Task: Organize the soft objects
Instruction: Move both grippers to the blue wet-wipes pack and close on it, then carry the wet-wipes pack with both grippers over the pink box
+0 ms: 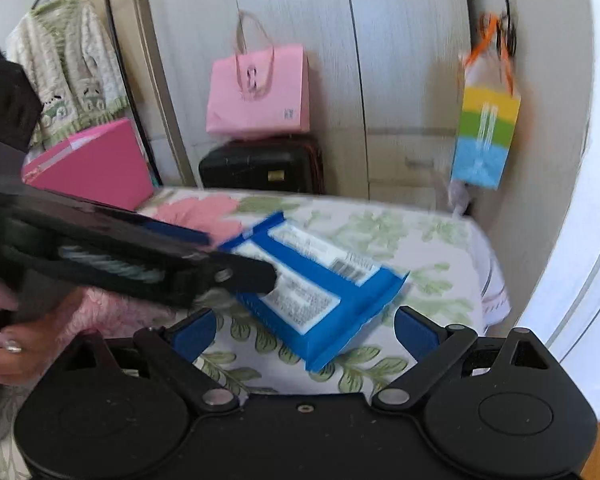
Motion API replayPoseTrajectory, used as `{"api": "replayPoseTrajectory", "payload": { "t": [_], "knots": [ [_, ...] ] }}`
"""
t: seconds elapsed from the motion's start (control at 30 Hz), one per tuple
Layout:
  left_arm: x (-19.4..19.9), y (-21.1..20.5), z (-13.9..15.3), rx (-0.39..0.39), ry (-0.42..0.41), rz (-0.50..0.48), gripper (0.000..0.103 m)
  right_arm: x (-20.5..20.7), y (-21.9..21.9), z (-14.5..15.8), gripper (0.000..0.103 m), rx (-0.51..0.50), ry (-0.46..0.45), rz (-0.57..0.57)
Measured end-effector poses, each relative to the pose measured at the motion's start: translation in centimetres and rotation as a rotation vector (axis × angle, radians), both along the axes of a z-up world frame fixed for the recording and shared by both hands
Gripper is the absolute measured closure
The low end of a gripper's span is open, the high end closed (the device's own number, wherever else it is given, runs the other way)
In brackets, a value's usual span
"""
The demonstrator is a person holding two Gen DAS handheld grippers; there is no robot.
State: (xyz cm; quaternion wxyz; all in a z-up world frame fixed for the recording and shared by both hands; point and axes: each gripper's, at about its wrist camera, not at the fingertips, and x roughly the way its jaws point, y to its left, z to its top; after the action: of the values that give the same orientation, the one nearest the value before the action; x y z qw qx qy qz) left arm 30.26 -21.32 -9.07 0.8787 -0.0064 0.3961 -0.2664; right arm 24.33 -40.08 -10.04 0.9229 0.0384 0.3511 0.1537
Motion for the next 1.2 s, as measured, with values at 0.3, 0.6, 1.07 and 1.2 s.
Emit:
{"api": "replayPoseTrajectory", "payload": {
  "t": [0.3, 0.6, 1.07, 1.2],
  "knots": [
    [-0.8, -1.2, 0.0, 0.051, -0.068, -0.051, 0.042, 0.4, 1.6, -0.7, 0.022, -0.049, -0.01, 0.005],
    [-1.4, -0.9, 0.8, 0.003, 0.016, -0.086, 0.043, 0.3, 0.7, -0.8, 0.04, -0.02, -0.061, -0.048],
    [-7.7, 1.6, 3.6, 0.004, -0.049, -0.103, 0.041, -5.3, 4.0, 2.0, 0.035, -0.046, -0.126, -0.058],
    [-9.7, 3.1, 4.3, -0.015, -0.049, -0.113, 0.041, -7.3, 5.3, 2.5, 0.03, -0.048, -0.143, -0.058]
  ]
}}
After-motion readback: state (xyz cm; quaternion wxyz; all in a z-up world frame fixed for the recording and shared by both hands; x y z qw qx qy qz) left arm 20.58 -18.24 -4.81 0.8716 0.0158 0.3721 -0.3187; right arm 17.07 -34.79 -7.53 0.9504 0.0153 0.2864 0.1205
